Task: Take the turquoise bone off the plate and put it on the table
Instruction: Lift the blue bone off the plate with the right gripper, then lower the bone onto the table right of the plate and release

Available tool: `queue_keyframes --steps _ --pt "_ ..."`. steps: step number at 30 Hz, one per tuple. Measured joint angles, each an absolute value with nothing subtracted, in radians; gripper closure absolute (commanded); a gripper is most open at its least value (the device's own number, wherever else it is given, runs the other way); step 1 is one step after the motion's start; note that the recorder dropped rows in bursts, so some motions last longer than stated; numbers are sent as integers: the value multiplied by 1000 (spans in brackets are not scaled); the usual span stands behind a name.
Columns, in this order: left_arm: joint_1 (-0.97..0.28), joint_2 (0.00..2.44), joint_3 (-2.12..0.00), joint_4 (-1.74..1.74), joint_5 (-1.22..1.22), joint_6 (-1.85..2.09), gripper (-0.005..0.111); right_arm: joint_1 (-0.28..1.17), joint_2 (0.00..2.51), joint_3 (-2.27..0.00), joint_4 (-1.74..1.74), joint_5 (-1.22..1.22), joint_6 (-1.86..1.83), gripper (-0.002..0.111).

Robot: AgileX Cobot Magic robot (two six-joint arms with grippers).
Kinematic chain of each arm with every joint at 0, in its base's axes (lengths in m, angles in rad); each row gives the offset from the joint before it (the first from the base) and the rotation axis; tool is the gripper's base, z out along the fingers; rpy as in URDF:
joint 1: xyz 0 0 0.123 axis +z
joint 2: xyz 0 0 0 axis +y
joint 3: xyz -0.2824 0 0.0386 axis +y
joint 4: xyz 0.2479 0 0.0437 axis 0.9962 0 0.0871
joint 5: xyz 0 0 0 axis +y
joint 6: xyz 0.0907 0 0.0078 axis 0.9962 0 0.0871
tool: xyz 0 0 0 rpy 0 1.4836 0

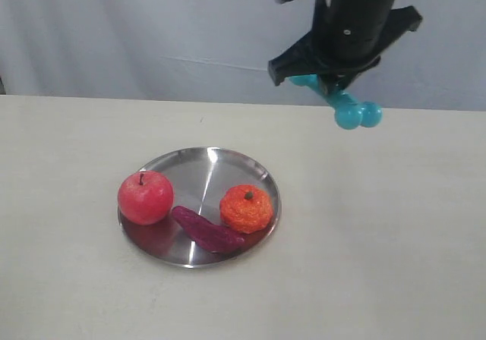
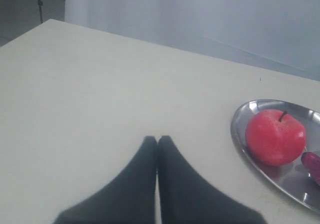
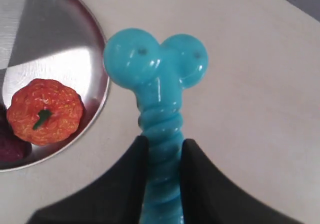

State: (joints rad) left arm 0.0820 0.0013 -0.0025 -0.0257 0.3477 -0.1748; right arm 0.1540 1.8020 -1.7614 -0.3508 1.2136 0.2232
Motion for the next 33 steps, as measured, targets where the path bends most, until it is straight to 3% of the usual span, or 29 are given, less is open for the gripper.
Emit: queue_keyframes --steps 8,15,33 --pt "82 1 -3 -26 348 -175 107 43 1664 -1490 -321 1161 281 109" --pt "82 1 -3 -26 348 -175 107 11 1678 -1130 -247 719 412 109" --pt "82 1 -3 -26 348 -175 107 11 1933 -1116 -258 383 558 109"
